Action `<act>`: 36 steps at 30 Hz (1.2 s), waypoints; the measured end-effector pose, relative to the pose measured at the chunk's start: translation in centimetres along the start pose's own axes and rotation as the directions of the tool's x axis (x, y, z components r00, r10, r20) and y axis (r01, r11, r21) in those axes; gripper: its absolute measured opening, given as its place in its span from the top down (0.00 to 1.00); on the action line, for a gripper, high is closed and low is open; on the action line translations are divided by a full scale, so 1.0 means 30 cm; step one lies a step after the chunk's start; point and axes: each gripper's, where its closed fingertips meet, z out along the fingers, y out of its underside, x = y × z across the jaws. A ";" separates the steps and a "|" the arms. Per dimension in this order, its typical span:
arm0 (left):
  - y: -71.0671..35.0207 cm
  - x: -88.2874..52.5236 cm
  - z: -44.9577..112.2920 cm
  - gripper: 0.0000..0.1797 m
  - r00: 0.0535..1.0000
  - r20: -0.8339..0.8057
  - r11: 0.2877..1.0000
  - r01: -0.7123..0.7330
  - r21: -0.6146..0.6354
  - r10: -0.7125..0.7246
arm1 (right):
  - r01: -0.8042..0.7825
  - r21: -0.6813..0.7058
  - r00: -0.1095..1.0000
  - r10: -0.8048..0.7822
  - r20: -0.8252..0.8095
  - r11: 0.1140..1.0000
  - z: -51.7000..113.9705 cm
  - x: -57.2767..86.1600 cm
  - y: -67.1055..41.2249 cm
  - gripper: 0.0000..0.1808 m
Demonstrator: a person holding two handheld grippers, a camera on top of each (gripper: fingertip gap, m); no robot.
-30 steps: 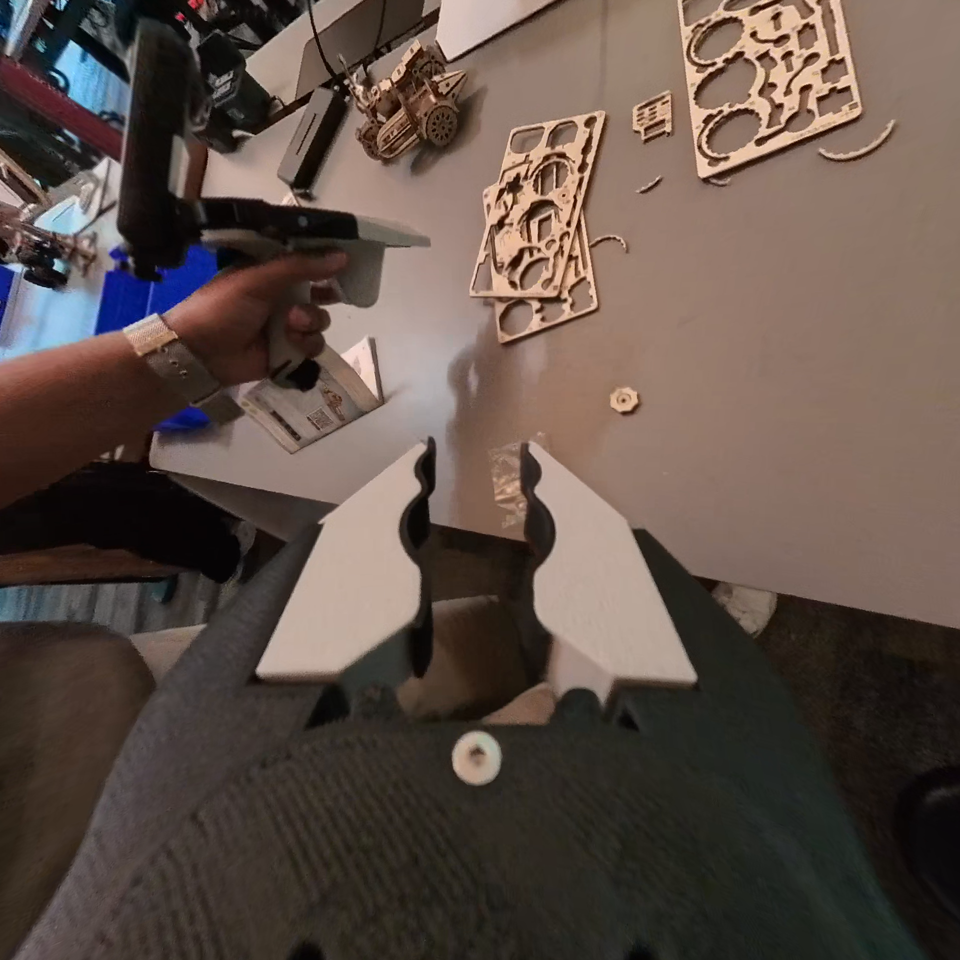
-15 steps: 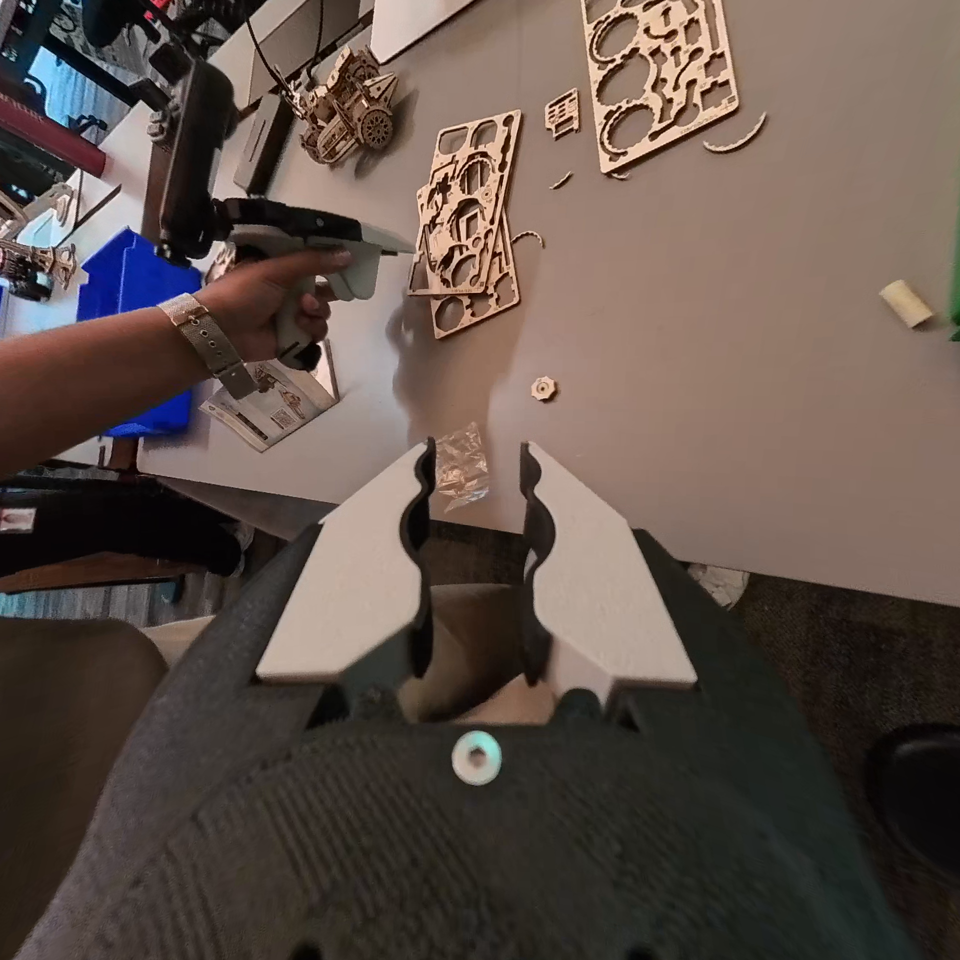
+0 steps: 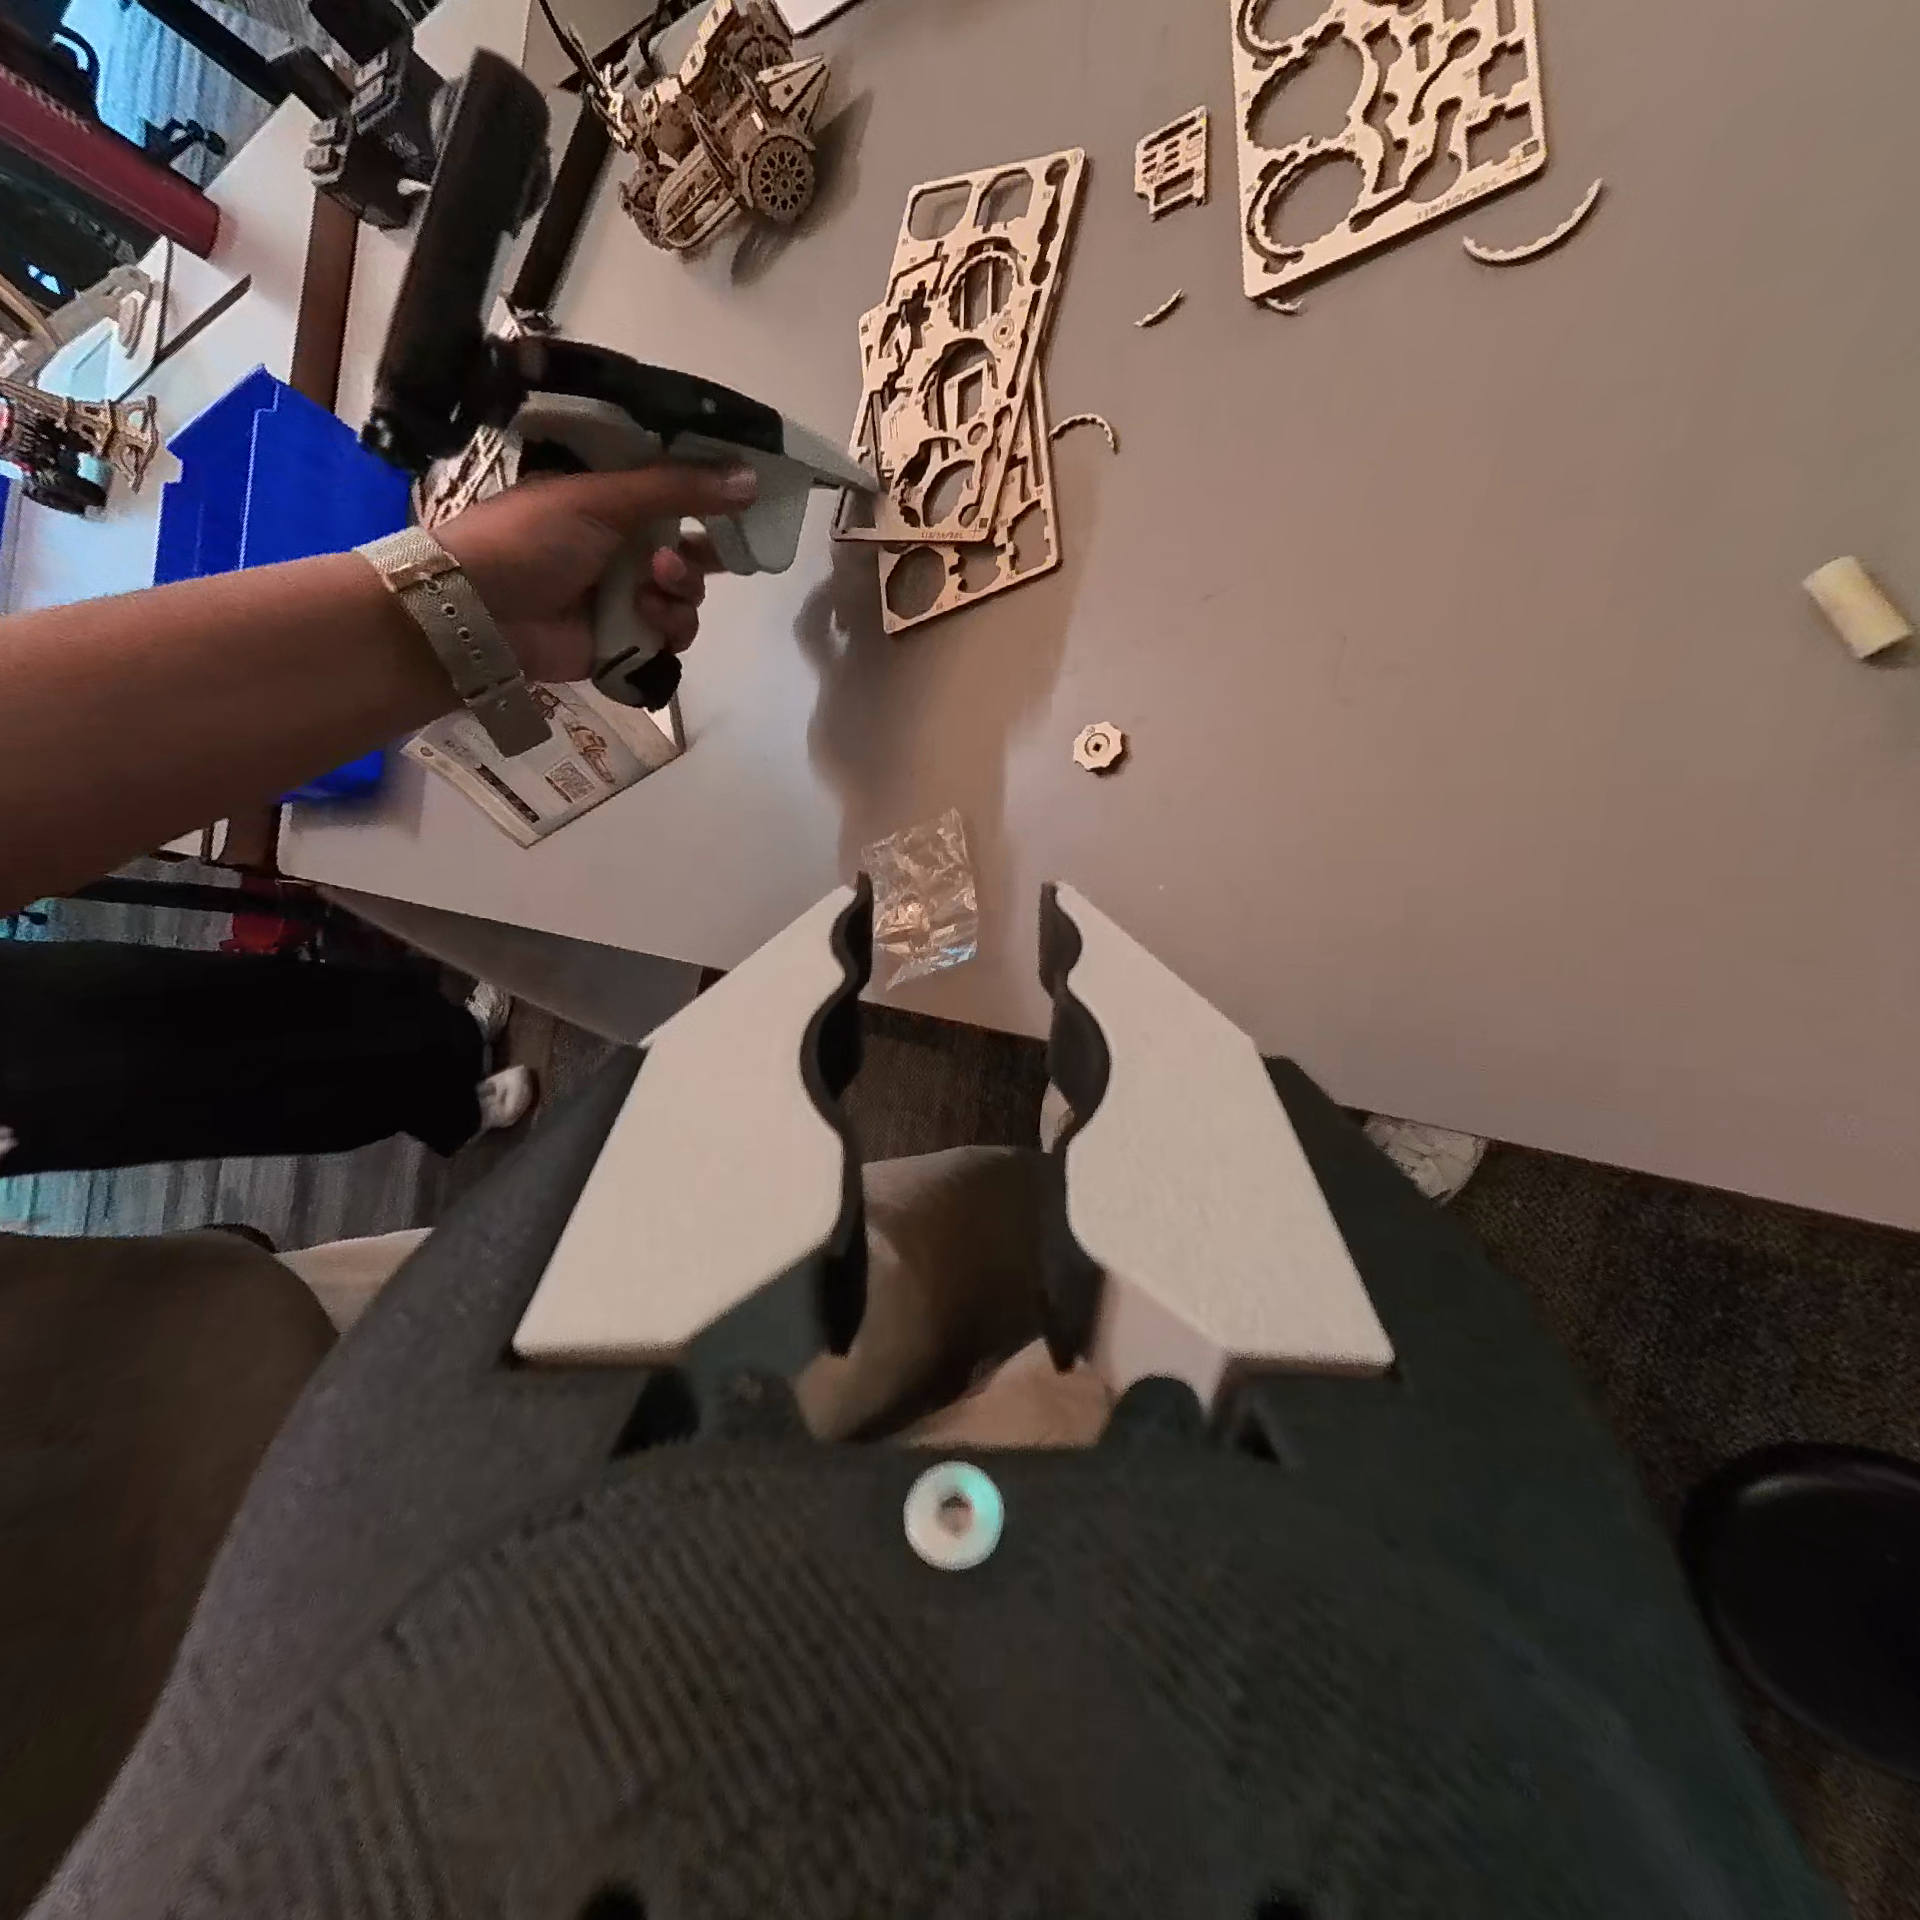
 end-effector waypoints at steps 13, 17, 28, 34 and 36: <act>-0.025 0.021 -0.217 1.00 0.950 -0.212 0.953 0.263 0.150 -0.229 | 0.011 0.004 0.999 -0.011 0.051 1.000 0.042 -0.057 -0.014 0.83; 0.019 0.022 -0.253 1.00 0.934 -0.233 0.932 0.314 0.182 -0.270 | 0.035 -0.008 0.997 -0.034 0.070 0.999 0.066 -0.098 -0.014 0.84; 0.057 0.044 -0.200 1.00 0.922 -0.239 0.917 0.352 0.185 -0.306 | 0.105 -0.042 0.992 -0.101 0.076 0.994 0.113 -0.167 -0.031 0.84; 0.073 0.084 -0.142 0.99 0.934 -0.221 0.932 0.321 0.168 -0.282 | 0.106 -0.055 0.993 -0.102 0.064 0.993 0.100 -0.159 -0.019 0.84; 0.082 0.108 -0.122 0.94 0.932 -0.244 0.941 0.309 0.141 -0.269 | 0.104 -0.061 0.993 -0.101 0.058 0.993 0.106 -0.148 -0.018 0.84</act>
